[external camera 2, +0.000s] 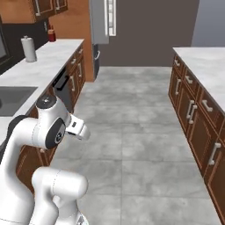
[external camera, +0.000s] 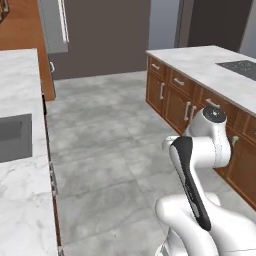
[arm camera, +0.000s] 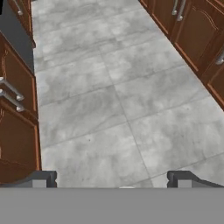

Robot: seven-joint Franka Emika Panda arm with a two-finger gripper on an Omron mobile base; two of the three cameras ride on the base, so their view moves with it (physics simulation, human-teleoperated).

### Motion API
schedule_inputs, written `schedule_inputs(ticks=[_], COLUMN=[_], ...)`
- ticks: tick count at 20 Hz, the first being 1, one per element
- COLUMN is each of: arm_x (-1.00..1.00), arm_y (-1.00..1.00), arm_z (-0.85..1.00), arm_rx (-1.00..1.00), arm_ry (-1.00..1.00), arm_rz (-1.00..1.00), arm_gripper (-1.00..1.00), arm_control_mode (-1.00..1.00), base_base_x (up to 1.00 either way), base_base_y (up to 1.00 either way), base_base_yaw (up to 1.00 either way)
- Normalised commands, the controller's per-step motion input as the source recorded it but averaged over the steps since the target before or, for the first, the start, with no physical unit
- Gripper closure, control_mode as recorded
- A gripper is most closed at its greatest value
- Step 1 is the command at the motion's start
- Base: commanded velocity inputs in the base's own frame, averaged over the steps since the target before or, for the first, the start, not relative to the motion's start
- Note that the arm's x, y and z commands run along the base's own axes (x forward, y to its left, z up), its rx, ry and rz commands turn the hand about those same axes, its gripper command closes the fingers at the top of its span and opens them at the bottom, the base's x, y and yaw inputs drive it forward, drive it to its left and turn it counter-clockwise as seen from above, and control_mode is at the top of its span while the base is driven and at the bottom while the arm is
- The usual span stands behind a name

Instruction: Pick the egg and butter from the fridge and place them by the bowl for mixing.

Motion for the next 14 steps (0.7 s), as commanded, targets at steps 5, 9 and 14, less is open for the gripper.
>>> schedule_inputs(ticks=[5,9,14], arm_x=[0.0,0.0,0.0], arm_y=[0.0,0.0,0.0], arm_z=[0.0,0.0,0.0], arm_rx=[0.0,0.0,0.0], arm_ry=[0.0,0.0,0.0], arm_rz=[0.0,0.0,0.0], arm_gripper=[-1.0,-1.0,-1.0], arm_control_mode=[1.0,1.0,1.0], base_base_x=[0.72,0.71,0.73], base_base_y=[0.0,0.0,0.0], base_base_yaw=[0.0,0.0,0.0])
